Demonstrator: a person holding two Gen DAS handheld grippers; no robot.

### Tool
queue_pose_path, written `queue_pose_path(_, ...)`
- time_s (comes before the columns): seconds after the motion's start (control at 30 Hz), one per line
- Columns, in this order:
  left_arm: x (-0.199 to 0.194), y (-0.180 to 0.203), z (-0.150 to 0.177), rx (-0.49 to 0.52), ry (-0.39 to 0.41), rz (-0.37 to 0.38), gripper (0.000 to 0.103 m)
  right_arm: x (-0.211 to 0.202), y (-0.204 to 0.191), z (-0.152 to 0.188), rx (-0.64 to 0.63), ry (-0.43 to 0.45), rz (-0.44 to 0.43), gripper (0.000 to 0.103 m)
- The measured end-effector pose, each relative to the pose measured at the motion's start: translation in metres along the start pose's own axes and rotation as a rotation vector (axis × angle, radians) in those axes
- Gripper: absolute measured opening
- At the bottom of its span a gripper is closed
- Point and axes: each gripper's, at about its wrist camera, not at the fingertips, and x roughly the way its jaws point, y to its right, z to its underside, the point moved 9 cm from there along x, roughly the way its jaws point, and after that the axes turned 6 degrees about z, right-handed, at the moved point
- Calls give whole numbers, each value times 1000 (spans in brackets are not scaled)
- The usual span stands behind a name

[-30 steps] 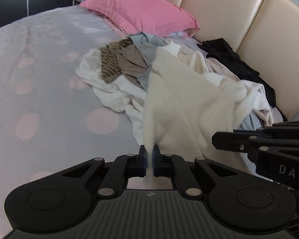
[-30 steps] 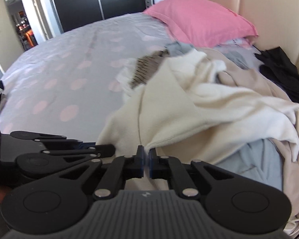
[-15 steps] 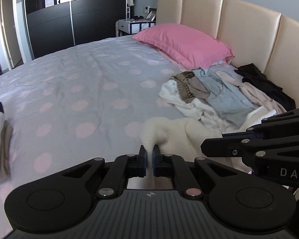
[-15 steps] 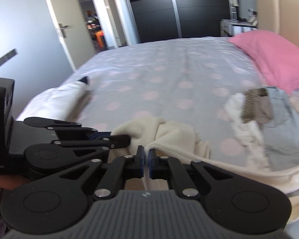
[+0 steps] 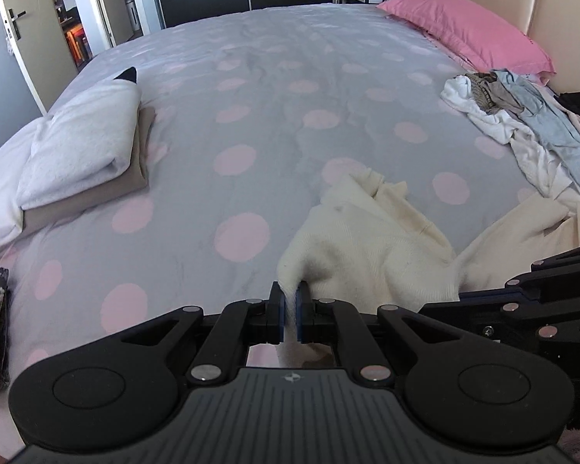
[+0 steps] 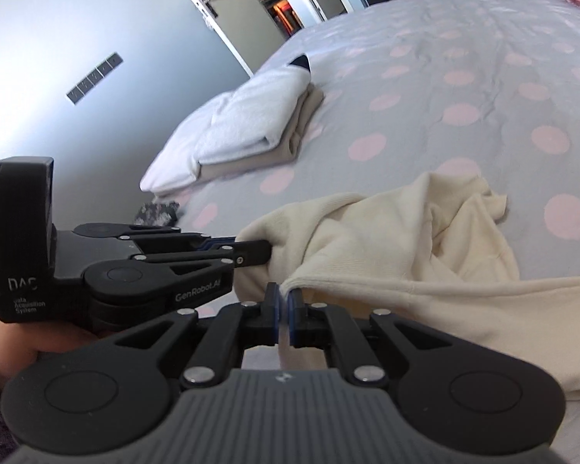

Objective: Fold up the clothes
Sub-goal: 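Pull the cream sweater out of the pile with the right tool while the left tool grasps it too, then lay the cream sweater on the open bed and release both tools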

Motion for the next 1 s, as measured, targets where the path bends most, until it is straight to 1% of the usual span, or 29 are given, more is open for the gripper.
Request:
queue_pose_path(0.13, 6, 0, 14, -3, 5, -4, 4, 16, 17, 11, 1, -40, 56, 6)
queue_pose_path(0.2, 8, -2, 19, -21, 10, -3, 5, 21, 27, 17, 3, -58, 78, 8)
queue_pose_path(0.3, 6, -8, 22, -52, 19, 0, 15, 22, 39, 25, 6, -75, 105, 17)
queue_pose_path(0.37, 1, -12, 21, -63, 41, -5, 25, 21, 43, 27, -2, -74, 121, 33)
queue_pose_path(0.4, -2, -13, 19, -64, 54, -8, 28, 20, 45, 28, -6, -74, 128, 35)
queue_pose_path(0.47, -10, -13, 15, -66, 84, -15, 47, 17, 48, 31, -11, -74, 143, 38)
queue_pose_path(0.5, -15, -13, 12, -67, 102, -19, 50, 16, 50, 33, -12, -78, 154, 40)
queue_pose_path(0.6, -25, -7, 6, -56, 134, -10, 50, 11, 58, 36, -7, -90, 189, 49)
queue_pose_path(0.67, -28, 0, 4, -56, 148, 10, 51, 8, 64, 38, 8, -98, 208, 55)
queue_pose_path(0.73, -28, 9, 2, -53, 148, 45, 53, 5, 69, 42, 18, -111, 224, 58)
queue_pose_path(0.83, -24, 23, 2, -34, 130, 86, 53, -3, 81, 46, -4, -118, 272, 58)
queue_pose_path(1.0, -13, 42, 5, 7, 89, 116, 54, -18, 107, 51, -23, -116, 335, 58)
